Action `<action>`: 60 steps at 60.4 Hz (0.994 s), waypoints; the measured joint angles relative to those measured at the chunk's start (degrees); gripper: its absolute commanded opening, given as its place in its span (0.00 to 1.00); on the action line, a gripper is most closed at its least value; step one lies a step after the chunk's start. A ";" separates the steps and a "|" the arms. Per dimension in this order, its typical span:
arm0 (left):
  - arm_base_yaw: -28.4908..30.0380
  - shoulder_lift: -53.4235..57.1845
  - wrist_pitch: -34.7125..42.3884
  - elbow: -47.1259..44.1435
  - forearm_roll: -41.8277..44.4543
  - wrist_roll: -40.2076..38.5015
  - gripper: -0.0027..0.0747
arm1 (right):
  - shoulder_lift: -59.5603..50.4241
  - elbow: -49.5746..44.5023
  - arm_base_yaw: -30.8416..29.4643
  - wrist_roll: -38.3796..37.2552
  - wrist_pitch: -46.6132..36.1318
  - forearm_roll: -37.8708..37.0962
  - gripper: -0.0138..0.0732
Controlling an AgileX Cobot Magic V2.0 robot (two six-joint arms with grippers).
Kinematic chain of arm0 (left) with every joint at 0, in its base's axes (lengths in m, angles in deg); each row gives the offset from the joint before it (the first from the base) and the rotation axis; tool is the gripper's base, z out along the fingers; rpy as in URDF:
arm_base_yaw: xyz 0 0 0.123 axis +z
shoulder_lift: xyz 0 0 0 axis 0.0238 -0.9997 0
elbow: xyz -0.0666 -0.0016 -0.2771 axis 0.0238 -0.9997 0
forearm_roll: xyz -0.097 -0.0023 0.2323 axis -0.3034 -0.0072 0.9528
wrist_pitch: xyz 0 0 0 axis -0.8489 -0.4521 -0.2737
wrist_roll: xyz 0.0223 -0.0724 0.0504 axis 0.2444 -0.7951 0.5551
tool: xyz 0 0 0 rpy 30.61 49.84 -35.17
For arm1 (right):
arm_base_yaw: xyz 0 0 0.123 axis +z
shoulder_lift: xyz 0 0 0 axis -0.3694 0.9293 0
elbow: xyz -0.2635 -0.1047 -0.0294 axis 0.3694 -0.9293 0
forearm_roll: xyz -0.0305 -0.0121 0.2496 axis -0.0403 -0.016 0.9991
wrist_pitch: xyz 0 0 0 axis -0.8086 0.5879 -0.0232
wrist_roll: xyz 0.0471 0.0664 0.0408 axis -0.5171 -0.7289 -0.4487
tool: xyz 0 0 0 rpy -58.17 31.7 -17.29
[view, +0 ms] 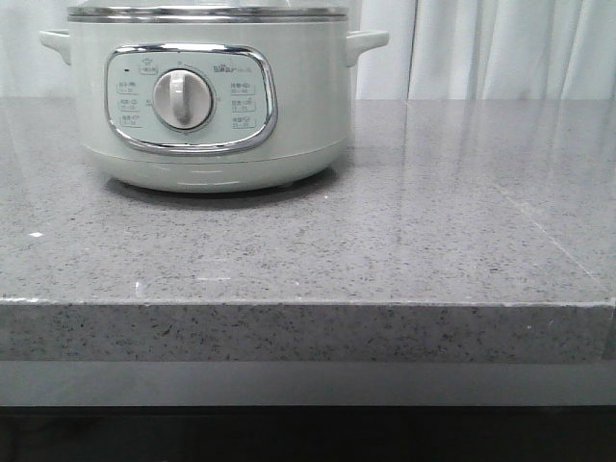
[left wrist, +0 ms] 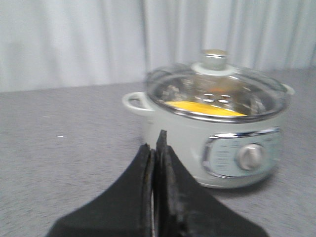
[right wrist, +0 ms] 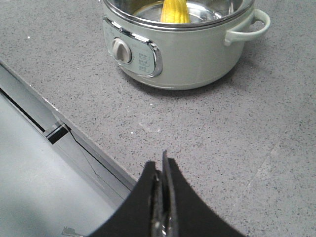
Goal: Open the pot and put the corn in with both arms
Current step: 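Release the lid knob and raise the left gripper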
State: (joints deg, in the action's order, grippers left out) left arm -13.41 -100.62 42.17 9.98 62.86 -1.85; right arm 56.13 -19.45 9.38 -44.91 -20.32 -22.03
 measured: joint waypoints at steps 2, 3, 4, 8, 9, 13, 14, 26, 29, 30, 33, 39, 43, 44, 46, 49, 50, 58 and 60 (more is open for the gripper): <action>1.59 2.28 2.00 -2.89 0.08 0.00 0.01 | 0.00 0.00 0.00 0.00 0.00 0.00 0.08; 2.19 3.64 3.07 -4.60 0.08 0.00 0.01 | 0.00 0.00 0.00 0.00 0.00 0.00 0.08; 3.02 4.52 3.75 -5.73 0.08 0.00 0.01 | 0.00 0.00 0.00 0.00 0.00 0.00 0.08; 5.08 8.39 6.61 -11.15 -0.04 0.00 0.01 | 0.00 0.00 0.00 0.00 0.00 0.00 0.08; 5.48 9.21 7.13 -12.17 -0.04 0.00 0.01 | 0.00 0.00 0.00 0.00 0.00 0.00 0.08; 7.14 12.87 8.81 -16.92 -0.12 0.00 0.01 | 0.00 0.00 0.00 0.00 0.00 0.00 0.08; 7.39 13.51 9.10 -17.80 -0.12 0.00 0.01 | 0.00 0.00 0.00 0.00 0.00 0.00 0.08; 8.61 16.62 13.98 -27.22 -0.97 0.00 0.01 | 0.00 0.00 0.00 0.00 0.00 0.00 0.08; 8.61 16.62 15.75 -28.79 -1.49 0.00 0.01 | 0.00 0.00 0.00 0.00 0.00 0.00 0.08; 8.61 16.62 15.85 -28.79 -1.62 0.00 0.01 | 0.00 0.00 0.00 0.00 0.00 0.00 0.08; 8.61 16.62 17.36 -28.79 -1.85 0.00 0.01 | 0.00 0.00 0.00 0.00 0.00 0.00 0.08; 8.61 16.62 19.16 -28.79 -1.95 0.00 0.01 | 0.00 0.00 0.00 0.00 0.04 0.00 0.08; 8.76 16.62 19.89 -28.79 -2.05 0.00 0.01 | 0.00 0.00 0.00 0.00 0.04 0.00 0.08; 8.80 16.62 19.88 -28.79 -2.05 0.00 0.01 | 0.00 0.00 0.00 0.00 0.04 0.00 0.08; 8.91 16.62 20.01 -28.79 -2.05 0.00 0.01 | 0.00 0.00 0.00 0.00 0.04 0.00 0.08; 9.04 16.62 20.00 -28.79 -2.05 0.00 0.01 | 0.00 0.00 0.00 -0.17 0.04 0.00 0.08; 9.04 16.62 20.00 -28.79 -2.05 0.00 0.01 | 0.00 0.00 0.00 -0.17 0.13 0.00 0.08; 9.11 16.62 20.00 -28.79 -2.05 0.00 0.01 | 0.00 0.00 0.00 -0.17 0.13 0.00 0.08; 9.11 16.62 20.03 -28.79 -2.05 0.00 0.01 | 0.00 0.00 0.00 -0.17 0.13 0.00 0.08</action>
State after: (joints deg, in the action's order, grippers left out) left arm -4.30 -84.01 62.20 -18.81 60.81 -1.85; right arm 56.13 -19.45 9.38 -45.08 -20.19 -22.03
